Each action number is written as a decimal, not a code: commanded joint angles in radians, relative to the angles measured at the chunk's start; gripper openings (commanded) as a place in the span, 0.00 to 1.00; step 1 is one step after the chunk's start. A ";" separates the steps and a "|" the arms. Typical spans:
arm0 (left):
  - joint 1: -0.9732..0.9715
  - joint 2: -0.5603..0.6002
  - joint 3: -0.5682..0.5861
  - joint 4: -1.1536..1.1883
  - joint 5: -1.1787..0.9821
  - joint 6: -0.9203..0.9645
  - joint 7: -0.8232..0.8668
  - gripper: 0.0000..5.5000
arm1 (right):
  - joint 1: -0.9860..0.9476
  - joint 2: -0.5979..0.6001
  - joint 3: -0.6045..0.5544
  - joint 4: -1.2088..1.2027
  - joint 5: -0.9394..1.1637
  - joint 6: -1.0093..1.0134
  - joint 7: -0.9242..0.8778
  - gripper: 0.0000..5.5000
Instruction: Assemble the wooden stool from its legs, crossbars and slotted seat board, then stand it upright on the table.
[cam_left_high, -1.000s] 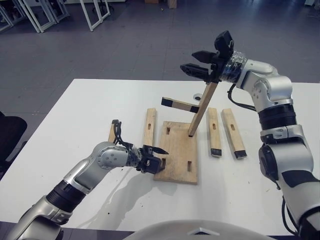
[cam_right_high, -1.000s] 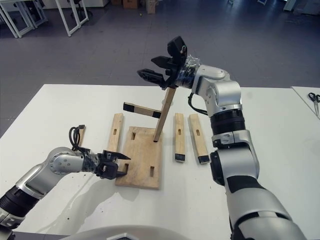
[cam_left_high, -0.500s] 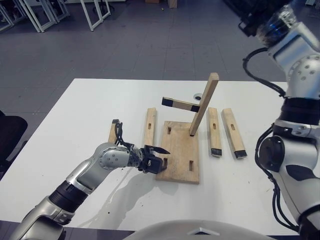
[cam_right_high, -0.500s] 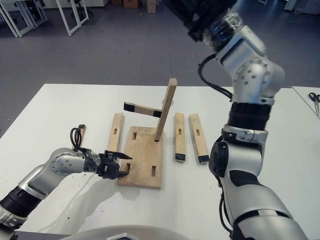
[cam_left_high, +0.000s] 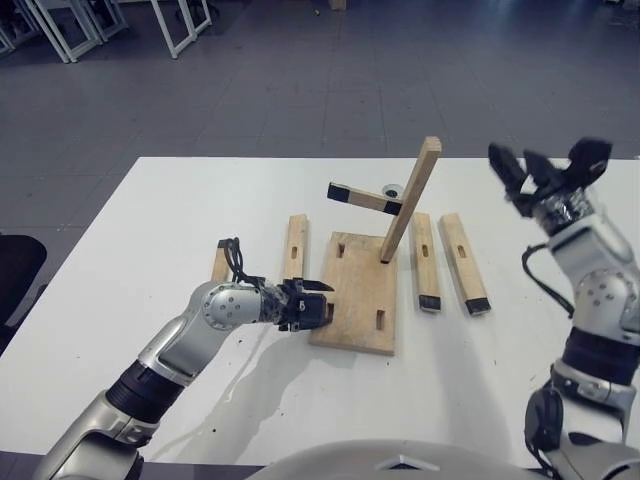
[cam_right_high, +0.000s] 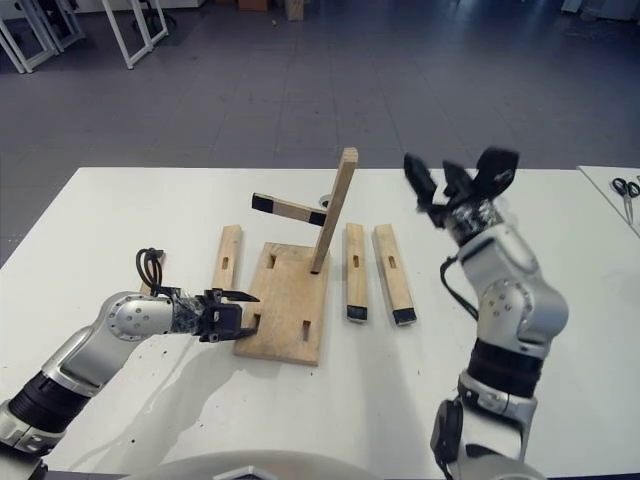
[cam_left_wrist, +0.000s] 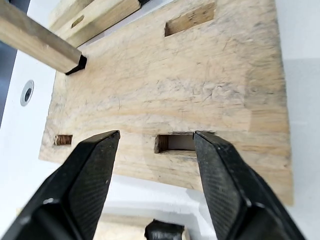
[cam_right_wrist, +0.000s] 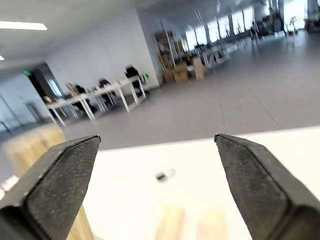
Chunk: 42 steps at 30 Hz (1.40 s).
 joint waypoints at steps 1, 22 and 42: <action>-0.001 0.021 0.042 -0.022 -0.002 0.046 -0.009 0.50 | 0.082 0.018 0.085 -0.080 -0.045 -0.013 -0.012 0.77; 0.096 0.003 -0.079 0.044 0.099 -0.037 -0.016 0.50 | -0.097 -0.030 0.209 -0.038 -0.062 -0.039 0.090 0.77; 0.130 0.007 -0.121 0.054 0.094 -0.085 -0.035 0.50 | -0.264 -0.005 0.298 0.305 -0.222 -0.150 0.103 0.77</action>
